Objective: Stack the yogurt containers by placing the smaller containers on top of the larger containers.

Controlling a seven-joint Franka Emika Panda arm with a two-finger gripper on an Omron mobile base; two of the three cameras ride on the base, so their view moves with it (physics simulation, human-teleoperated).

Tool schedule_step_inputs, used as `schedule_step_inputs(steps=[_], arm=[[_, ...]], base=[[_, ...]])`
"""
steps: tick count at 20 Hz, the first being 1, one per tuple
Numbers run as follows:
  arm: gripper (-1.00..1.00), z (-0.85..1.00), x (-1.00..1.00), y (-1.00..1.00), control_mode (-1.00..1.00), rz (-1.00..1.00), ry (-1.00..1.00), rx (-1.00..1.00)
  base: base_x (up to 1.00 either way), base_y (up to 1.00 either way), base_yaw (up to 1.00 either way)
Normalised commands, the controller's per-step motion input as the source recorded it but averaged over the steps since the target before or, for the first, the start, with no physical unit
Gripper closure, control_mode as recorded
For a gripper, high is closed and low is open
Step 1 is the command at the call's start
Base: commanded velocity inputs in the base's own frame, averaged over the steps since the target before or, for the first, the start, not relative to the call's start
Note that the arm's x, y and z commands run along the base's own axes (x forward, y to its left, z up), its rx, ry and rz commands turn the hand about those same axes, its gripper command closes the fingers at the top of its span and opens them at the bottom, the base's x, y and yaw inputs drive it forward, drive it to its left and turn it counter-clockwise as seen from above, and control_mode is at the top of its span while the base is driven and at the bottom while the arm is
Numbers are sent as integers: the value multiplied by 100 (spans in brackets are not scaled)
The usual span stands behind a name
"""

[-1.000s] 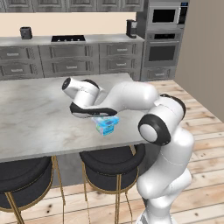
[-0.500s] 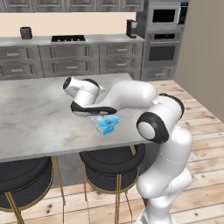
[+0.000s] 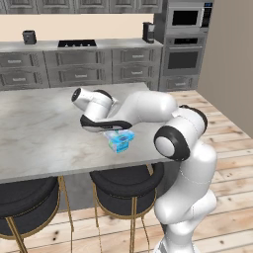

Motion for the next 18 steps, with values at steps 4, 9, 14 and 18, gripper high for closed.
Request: schedule_step_inputs(steps=[4,9,14,18], arm=[[100,-8,5,-5,-100,0,0,0],[100,-9,6,-8,-100,0,1,0],[100,-12,5,-2,-100,0,0,0],[100,-10,8,-2,-100,0,0,0]], base=[[0,0,0],[0,0,0],[0,0,0],[0,0,0]])
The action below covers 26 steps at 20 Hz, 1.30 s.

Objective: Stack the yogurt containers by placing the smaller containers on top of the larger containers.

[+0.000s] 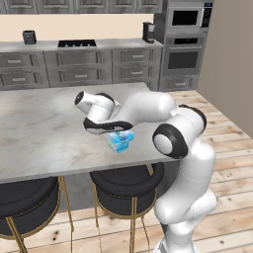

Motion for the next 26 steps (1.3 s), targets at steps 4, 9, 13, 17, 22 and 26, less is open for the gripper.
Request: schedule_step_inputs(steps=[4,9,13,17,22,26], arm=[[100,-8,12,-1,-100,0,0,0],[100,-5,12,-3,-100,0,0,-1],[100,-4,9,0,-100,0,0,0],[100,-4,10,0,-100,0,0,0],[100,-5,10,0,-100,0,0,0],[100,-6,11,0,-100,0,0,0]], base=[[0,0,0],[0,0,0],[0,0,0],[0,0,0],[0,0,0],[0,0,0]])
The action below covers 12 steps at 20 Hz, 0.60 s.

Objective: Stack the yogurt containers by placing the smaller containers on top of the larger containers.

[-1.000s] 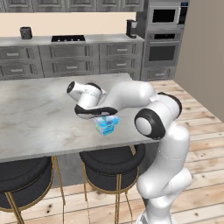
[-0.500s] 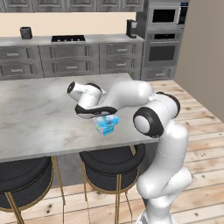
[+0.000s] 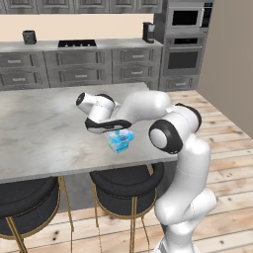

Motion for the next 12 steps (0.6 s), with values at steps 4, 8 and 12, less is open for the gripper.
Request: schedule_step_inputs(steps=[4,8,12], arm=[[100,-8,10,2,-100,0,0,0],[100,-8,9,7,-100,0,0,0],[100,-8,7,12,-100,0,0,0]], base=[[0,0,0],[0,0,0],[0,0,0]])
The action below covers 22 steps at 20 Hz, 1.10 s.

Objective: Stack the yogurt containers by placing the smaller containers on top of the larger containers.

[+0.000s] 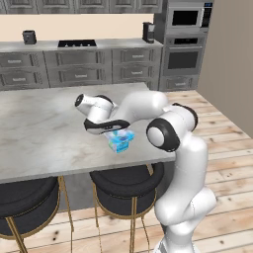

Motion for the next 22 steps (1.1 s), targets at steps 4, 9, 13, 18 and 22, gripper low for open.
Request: schedule_step_inputs(steps=[4,9,13,18,22], arm=[[100,-7,10,14,-100,1,0,0],[100,-7,13,7,-100,3,0,0],[100,-7,9,0,-100,3,0,0],[100,-10,-5,0,-100,0,0,0],[100,-15,-21,0,-100,0,0,0]], base=[[0,0,0],[0,0,0],[0,0,0],[0,0,0],[0,0,0]])
